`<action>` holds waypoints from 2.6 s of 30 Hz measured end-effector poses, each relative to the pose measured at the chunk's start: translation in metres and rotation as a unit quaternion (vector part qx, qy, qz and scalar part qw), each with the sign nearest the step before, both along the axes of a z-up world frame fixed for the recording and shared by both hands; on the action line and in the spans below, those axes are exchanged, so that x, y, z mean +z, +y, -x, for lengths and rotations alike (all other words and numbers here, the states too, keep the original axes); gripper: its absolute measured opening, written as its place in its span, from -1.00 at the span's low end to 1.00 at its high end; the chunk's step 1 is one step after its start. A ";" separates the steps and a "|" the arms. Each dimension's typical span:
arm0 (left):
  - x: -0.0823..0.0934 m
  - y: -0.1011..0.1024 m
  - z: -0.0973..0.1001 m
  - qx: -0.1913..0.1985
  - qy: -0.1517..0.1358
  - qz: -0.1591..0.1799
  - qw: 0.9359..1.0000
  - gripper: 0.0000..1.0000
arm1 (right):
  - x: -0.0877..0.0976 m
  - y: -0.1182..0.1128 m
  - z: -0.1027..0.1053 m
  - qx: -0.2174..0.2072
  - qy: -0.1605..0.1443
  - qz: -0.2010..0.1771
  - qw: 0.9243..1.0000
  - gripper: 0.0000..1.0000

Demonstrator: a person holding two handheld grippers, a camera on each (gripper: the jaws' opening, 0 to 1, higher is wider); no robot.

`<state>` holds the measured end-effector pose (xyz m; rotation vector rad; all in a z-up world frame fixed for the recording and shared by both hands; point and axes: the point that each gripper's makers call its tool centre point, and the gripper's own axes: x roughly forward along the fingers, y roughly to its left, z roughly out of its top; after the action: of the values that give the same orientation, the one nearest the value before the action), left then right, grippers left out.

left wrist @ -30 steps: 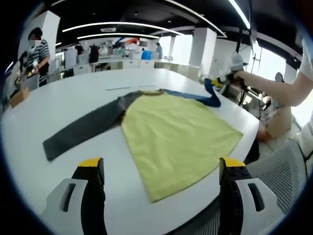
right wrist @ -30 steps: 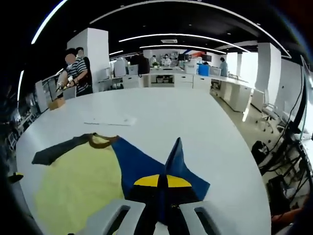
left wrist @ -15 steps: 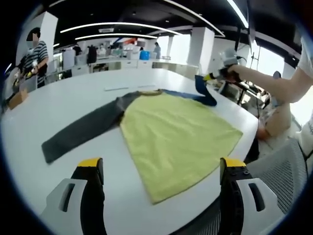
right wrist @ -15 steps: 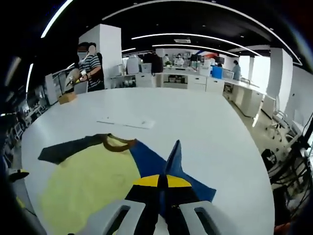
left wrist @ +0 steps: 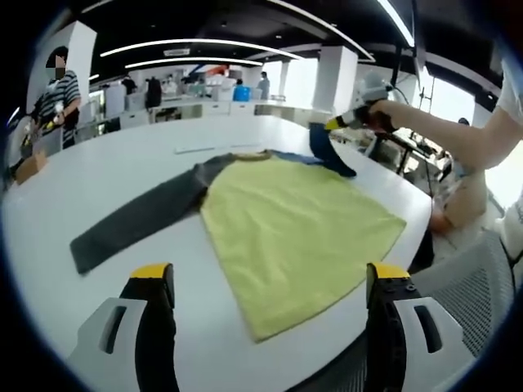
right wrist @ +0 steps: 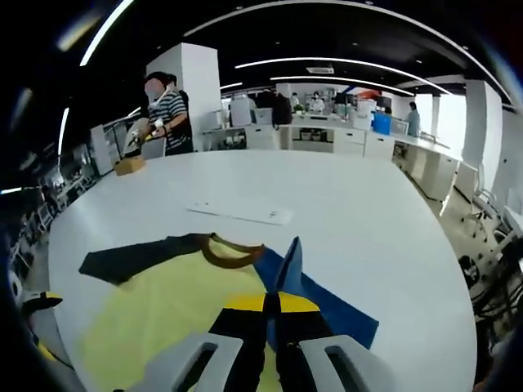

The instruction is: Fold the garment on the visible template until the final outline fits inside the template.

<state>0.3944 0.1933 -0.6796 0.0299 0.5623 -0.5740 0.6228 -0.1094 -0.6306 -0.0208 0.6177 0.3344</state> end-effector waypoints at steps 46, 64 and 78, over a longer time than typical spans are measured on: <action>-0.010 -0.003 0.003 0.002 0.010 0.003 1.000 0.88 | 0.026 0.136 -0.020 0.125 -0.046 -0.087 0.987 -1.00; -0.012 0.004 0.003 0.013 0.012 0.003 1.000 0.90 | 0.021 0.173 -0.021 0.177 -0.060 -0.108 0.977 -1.00; -0.013 0.008 0.001 0.015 0.013 0.000 1.000 0.91 | 0.005 0.197 -0.012 0.209 -0.048 -0.111 0.970 -1.00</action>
<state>0.3935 0.2012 -0.6924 0.0148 0.5873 -0.5452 0.6344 0.0872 -0.6259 0.0473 0.4733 0.8055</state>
